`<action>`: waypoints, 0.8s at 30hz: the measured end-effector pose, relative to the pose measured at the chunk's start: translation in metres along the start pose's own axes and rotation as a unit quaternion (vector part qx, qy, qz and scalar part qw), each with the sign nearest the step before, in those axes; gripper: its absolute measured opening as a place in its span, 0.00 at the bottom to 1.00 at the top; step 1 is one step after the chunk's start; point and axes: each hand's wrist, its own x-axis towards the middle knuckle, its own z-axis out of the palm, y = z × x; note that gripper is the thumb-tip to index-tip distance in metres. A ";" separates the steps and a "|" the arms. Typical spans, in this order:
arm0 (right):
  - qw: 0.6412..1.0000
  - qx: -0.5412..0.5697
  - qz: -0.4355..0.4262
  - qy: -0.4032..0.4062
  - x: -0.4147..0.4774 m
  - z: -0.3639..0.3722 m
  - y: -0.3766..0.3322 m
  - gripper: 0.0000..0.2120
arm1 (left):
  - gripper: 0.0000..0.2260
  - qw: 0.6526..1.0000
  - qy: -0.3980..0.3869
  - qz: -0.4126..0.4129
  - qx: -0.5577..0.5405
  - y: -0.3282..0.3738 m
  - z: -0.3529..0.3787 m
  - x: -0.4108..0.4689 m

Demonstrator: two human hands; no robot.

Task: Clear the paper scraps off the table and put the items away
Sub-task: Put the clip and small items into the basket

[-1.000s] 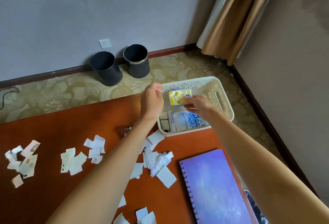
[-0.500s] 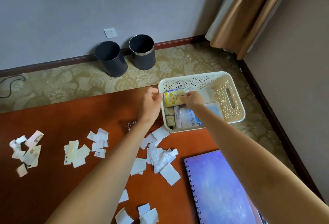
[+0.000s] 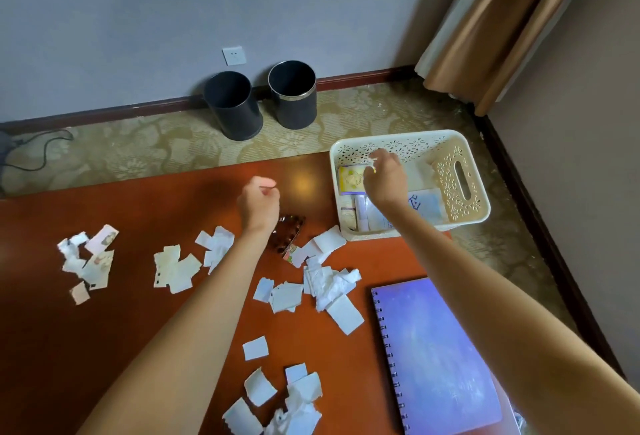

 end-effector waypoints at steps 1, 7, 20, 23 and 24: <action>0.999 0.023 -0.030 0.020 -0.011 0.003 -0.010 0.17 | 0.11 1.000 -0.001 -0.010 0.029 -0.009 -0.005 0.000; 0.981 0.053 -0.186 -0.005 -0.067 0.036 -0.043 0.15 | 0.16 0.981 -0.100 -0.030 0.164 -0.037 -0.006 -0.018; 0.962 -0.017 -0.166 -0.215 -0.118 0.045 -0.046 0.17 | 0.11 0.994 -0.047 0.010 0.098 -0.056 -0.053 -0.055; 0.946 -0.015 -0.150 -0.288 -0.147 0.052 -0.051 0.15 | 0.10 0.996 -0.031 0.019 0.087 -0.069 -0.076 -0.079; 0.941 -0.014 -0.153 -0.300 -0.159 0.055 -0.052 0.13 | 0.11 0.996 -0.028 0.016 0.080 -0.074 -0.083 -0.089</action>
